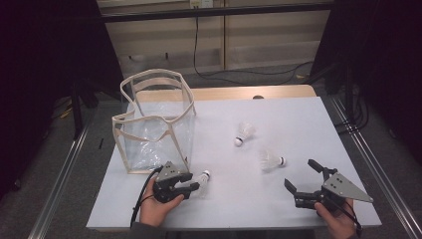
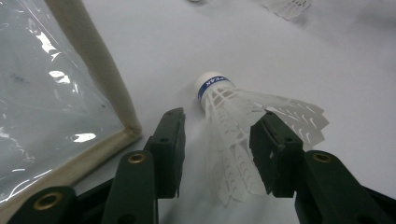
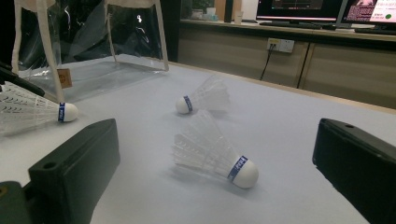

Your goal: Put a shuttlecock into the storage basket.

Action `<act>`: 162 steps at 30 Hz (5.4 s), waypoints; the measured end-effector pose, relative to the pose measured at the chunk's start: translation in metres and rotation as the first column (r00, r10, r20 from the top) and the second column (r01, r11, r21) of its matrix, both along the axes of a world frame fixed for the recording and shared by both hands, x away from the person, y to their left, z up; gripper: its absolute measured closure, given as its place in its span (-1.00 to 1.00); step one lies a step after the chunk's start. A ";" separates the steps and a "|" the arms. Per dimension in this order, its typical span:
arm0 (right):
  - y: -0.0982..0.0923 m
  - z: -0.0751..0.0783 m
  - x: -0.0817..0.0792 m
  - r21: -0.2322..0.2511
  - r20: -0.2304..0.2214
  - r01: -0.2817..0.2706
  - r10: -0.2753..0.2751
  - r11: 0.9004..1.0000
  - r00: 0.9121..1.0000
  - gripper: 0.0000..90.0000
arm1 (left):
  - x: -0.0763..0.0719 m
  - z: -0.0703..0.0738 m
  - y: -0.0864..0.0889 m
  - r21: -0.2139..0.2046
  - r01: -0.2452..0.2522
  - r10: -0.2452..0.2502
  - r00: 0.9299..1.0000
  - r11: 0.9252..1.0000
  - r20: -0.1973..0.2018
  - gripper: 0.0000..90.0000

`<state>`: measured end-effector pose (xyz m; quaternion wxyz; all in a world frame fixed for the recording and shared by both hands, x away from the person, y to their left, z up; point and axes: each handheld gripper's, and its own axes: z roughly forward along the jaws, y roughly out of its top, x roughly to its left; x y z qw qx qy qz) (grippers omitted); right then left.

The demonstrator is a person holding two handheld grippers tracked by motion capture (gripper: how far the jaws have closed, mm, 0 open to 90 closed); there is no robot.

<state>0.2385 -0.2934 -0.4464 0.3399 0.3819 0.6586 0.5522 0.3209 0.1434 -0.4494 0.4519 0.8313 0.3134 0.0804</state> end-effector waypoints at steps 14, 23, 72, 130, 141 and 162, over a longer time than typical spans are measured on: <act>0.000 0.000 0.000 0.000 0.001 0.001 -0.001 1.000 1.000 -0.99 | 0.005 -0.004 -0.008 0.020 -0.001 0.001 1.000 1.000 -0.020 0.53; -0.001 0.000 -0.001 0.002 0.002 -0.002 0.002 1.000 1.000 -0.99 | 0.007 -0.005 -0.011 0.018 -0.014 0.015 0.999 1.000 -0.048 0.68; -0.003 0.001 -0.002 0.005 0.008 0.002 -0.002 1.000 1.000 -0.98 | 0.007 0.012 -0.014 -0.043 0.016 -0.022 0.990 0.999 -0.140 0.94; -0.005 -0.001 -0.002 0.024 0.002 0.000 0.000 1.000 1.000 -0.98 | 0.028 0.075 -0.032 -0.055 0.129 -0.138 0.966 0.990 -0.219 0.98; -0.005 -0.001 -0.002 0.022 0.001 -0.004 0.004 1.000 1.000 -0.98 | 0.033 0.086 -0.033 -0.039 0.143 -0.148 0.965 0.989 -0.214 0.99; -0.004 0.000 -0.002 0.026 0.000 -0.010 0.010 1.000 1.000 -0.99 | 0.042 0.108 -0.039 -0.014 0.160 -0.159 0.964 0.987 -0.215 0.98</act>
